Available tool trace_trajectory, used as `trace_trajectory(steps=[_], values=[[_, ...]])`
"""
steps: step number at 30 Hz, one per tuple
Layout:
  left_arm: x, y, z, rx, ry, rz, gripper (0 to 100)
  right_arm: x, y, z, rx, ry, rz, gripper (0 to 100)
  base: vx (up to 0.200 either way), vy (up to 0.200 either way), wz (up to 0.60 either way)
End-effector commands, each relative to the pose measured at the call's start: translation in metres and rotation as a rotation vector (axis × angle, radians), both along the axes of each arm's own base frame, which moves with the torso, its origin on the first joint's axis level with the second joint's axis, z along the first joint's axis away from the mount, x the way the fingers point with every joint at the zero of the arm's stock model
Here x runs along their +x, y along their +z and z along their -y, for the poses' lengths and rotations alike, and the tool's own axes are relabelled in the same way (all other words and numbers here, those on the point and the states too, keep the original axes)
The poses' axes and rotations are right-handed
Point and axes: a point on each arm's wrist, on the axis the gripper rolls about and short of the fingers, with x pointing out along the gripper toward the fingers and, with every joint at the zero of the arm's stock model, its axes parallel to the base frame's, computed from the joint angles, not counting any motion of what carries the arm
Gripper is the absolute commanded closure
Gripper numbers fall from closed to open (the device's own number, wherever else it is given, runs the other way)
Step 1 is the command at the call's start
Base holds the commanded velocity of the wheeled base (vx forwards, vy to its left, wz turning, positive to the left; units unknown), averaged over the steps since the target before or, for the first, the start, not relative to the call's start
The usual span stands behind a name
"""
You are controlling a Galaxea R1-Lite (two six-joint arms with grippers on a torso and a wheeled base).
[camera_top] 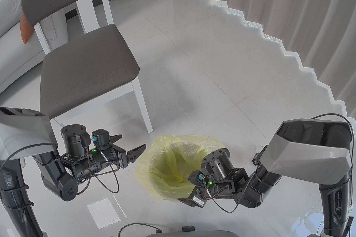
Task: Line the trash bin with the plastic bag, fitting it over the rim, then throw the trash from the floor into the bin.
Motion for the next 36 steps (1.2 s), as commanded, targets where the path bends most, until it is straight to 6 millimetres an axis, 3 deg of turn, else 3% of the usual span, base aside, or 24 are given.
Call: trace_trajectory(steps=[1,8,19,32,36], values=[[0.000,-0.002,0.001,0.001,-0.002,-0.006,0,0.002,-0.010,-0.001,-0.010,0.001,-0.013,100,0.000,0.000,0.00],[0.001,-0.005,0.000,0.003,0.002,-0.014,0,-0.007,-0.013,0.003,-0.031,0.010,-0.033,100,0.000,0.000,0.00],[-0.004,-0.024,0.001,-0.005,0.006,-0.020,0,-0.048,-0.003,0.005,-0.049,0.084,-0.050,100,0.000,0.000,0.00],[-0.002,-0.029,0.010,0.005,0.012,-0.015,0,-0.066,-0.011,0.018,-0.022,0.093,-0.014,100,0.000,0.000,0.00],[-0.002,-0.030,0.014,0.008,0.007,-0.014,0,-0.063,-0.025,0.018,-0.050,0.083,-0.034,100,0.000,0.000,0.00]])
